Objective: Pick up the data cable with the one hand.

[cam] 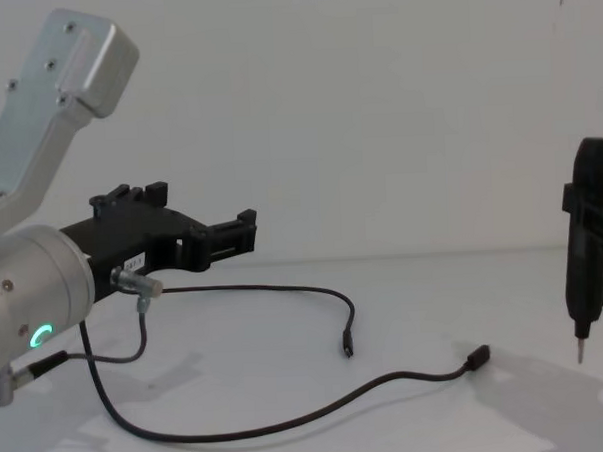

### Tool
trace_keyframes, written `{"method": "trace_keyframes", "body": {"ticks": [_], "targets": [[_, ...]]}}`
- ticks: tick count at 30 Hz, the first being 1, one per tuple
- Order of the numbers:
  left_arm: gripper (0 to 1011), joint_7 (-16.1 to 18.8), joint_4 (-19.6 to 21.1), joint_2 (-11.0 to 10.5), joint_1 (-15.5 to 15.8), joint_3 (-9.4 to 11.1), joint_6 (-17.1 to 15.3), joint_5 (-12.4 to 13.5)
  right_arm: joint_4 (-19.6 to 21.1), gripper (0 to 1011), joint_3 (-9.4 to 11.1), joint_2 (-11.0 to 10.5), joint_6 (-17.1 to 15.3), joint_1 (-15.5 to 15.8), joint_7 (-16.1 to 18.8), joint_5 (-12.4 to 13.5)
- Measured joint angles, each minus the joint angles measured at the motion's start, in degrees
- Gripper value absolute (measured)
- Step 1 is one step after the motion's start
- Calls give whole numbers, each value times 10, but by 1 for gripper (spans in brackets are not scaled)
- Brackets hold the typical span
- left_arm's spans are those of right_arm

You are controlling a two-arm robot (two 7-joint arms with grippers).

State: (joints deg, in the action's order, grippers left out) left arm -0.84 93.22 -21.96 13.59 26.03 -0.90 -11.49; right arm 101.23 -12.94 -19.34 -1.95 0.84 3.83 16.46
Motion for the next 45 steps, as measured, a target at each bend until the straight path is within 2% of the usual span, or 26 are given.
{"method": "trace_keyframes", "body": {"ticks": [10,17,18,23,24,29,33,36,40,45], "targets": [[1001,-40,13,-15,2,2,-16,-13,0,279,0,0,0,0,0,0],[1001,-96,30,-37,7,3,-43,-37,0,279,0,0,0,0,0,0],[1001,-96,30,-37,7,3,-43,-37,0,279,0,0,0,0,0,0],[1001,-147,43,-56,16,5,-73,-60,0,279,0,0,0,0,0,0],[1001,-147,43,-56,16,5,-73,-60,0,279,0,0,0,0,0,0],[1001,-201,50,-71,33,10,-113,-88,0,279,0,0,0,0,0,0],[1001,-228,50,-77,47,15,-140,-103,0,279,0,0,0,0,0,0],[1001,-243,49,-78,56,19,-157,-112,0,279,0,0,0,0,0,0],[1001,-266,38,-78,77,29,-197,-126,0,279,0,0,0,0,0,0],[1001,-277,26,-75,96,41,-228,-132,0,279,0,0,0,0,0,0]]}}
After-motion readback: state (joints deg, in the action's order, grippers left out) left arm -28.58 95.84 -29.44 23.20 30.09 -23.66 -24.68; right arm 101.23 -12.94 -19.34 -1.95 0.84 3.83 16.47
